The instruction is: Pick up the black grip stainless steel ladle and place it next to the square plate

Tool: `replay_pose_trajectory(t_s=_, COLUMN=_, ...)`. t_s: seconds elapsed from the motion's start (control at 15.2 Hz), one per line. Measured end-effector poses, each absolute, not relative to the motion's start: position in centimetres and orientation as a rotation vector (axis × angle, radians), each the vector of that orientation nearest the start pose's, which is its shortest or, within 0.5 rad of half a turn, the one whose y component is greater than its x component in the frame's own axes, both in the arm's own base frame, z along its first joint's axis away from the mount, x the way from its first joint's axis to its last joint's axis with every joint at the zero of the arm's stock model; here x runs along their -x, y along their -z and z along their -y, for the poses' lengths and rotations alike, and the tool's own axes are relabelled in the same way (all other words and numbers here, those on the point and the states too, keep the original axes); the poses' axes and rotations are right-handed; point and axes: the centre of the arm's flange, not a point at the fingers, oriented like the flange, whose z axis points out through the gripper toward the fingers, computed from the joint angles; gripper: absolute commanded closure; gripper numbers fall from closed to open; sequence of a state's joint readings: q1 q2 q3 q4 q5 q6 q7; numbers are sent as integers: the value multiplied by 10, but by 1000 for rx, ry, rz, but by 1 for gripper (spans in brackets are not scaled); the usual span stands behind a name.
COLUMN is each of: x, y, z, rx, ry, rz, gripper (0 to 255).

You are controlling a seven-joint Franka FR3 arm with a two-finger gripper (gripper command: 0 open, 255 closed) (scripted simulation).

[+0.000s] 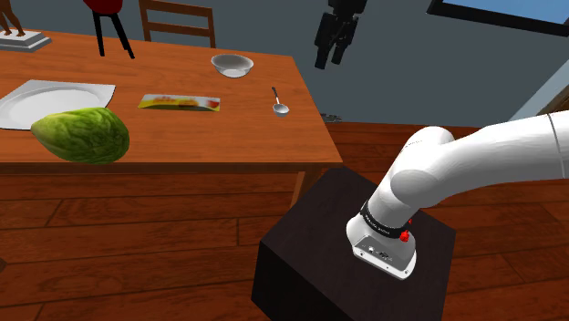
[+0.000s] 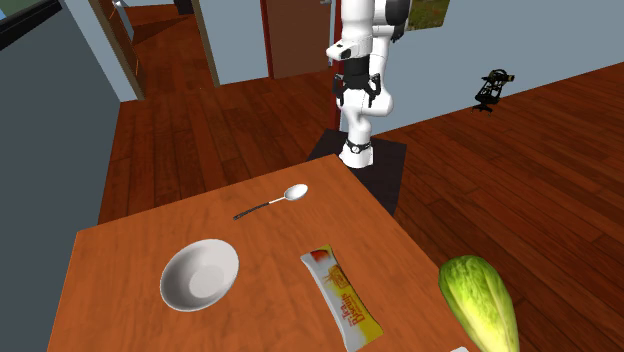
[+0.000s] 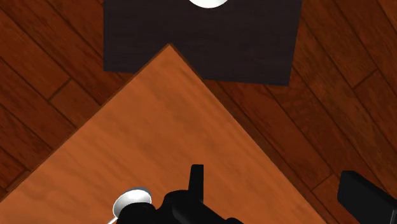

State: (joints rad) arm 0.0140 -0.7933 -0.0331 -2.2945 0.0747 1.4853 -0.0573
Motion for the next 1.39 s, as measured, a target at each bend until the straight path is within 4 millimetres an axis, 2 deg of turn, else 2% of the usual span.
replay_pose_trajectory(t_s=0.13, x=-300, y=-612, z=1, rx=3042, ry=-19, rz=64, gripper=0)
replay_pose_trajectory(t_s=0.33, x=-327, y=-592, z=9, rx=3040, ry=-18, rz=-32, gripper=0)
replay_pose_trajectory(t_s=0.86, x=-403, y=-534, z=46, rx=3017, ry=-6, rz=-334, gripper=0)
replay_pose_trajectory(t_s=1.19, x=-447, y=-496, z=73, rx=2987, ry=2, rz=-523, gripper=0)
replay_pose_trajectory(t_s=1.39, x=-472, y=-474, z=99, rx=2963, ry=6, rz=-636, gripper=0)
